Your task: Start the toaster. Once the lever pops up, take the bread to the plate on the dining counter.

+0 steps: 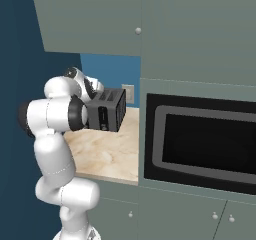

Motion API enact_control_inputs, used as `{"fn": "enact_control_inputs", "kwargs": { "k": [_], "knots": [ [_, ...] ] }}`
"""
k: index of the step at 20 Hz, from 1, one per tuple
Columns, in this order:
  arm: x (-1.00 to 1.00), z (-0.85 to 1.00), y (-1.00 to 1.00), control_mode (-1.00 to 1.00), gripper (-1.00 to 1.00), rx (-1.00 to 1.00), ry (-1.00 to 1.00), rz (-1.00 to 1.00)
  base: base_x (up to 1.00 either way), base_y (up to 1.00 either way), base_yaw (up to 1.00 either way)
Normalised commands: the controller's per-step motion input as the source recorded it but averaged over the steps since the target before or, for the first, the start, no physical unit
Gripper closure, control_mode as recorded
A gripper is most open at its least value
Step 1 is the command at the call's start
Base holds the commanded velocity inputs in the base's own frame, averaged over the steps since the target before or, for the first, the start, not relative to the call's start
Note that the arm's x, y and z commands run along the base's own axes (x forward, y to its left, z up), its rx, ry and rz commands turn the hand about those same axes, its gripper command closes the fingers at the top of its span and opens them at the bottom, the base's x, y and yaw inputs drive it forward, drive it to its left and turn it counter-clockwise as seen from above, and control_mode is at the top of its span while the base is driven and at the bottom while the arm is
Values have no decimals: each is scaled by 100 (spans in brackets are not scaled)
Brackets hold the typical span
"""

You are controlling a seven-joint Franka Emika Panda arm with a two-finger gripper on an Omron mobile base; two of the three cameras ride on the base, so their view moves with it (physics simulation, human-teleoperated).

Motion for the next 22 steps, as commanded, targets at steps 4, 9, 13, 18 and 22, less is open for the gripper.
{"fn": "enact_control_inputs", "kwargs": {
  "k": [4,9,13,18,22],
  "knots": [
    [-21,47,0,-100,100,0,0,0,0,0,0],
    [-22,40,0,-100,100,0,0,0,0,0,0],
    [-34,39,-2,-100,100,0,0,0,0,0,0],
    [-48,33,-9,-100,100,0,0,0,0,0,0],
    [-64,18,-44,-100,100,0,0,0,0,0,0]
  ]
}}
